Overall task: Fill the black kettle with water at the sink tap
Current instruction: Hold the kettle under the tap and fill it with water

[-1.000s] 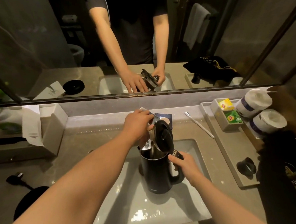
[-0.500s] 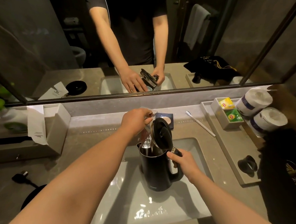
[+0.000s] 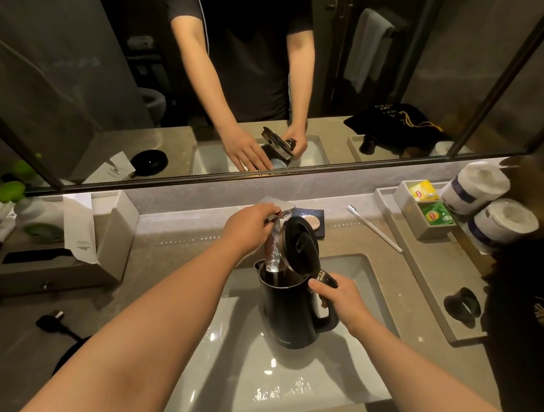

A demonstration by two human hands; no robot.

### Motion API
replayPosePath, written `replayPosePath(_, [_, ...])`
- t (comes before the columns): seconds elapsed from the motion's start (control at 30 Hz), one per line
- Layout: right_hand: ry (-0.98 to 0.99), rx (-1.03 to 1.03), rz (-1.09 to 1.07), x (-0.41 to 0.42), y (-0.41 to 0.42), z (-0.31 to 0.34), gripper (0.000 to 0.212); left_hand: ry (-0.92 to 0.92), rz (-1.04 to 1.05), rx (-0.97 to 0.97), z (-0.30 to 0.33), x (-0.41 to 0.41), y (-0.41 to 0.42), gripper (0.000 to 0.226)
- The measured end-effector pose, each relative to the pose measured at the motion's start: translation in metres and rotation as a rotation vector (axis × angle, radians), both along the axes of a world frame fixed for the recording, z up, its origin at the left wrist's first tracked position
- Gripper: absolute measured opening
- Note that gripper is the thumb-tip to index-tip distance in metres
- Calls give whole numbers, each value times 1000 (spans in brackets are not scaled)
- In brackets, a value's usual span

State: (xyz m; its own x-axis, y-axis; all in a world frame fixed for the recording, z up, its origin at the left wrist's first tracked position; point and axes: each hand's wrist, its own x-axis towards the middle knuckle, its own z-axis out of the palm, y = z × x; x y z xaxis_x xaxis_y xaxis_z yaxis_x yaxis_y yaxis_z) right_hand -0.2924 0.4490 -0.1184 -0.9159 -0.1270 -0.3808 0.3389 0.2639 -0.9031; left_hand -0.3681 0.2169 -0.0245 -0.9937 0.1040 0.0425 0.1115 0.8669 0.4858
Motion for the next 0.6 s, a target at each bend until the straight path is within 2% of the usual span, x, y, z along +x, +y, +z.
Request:
replayPosePath(0.3, [-2,12,-10,1,-2,1,30,-41,-37,2,-4,3,-5,39])
replayPosePath(0.6, [13,-10,-28,5,-5,1,35,-65,-53,13,-5,4,-6,40])
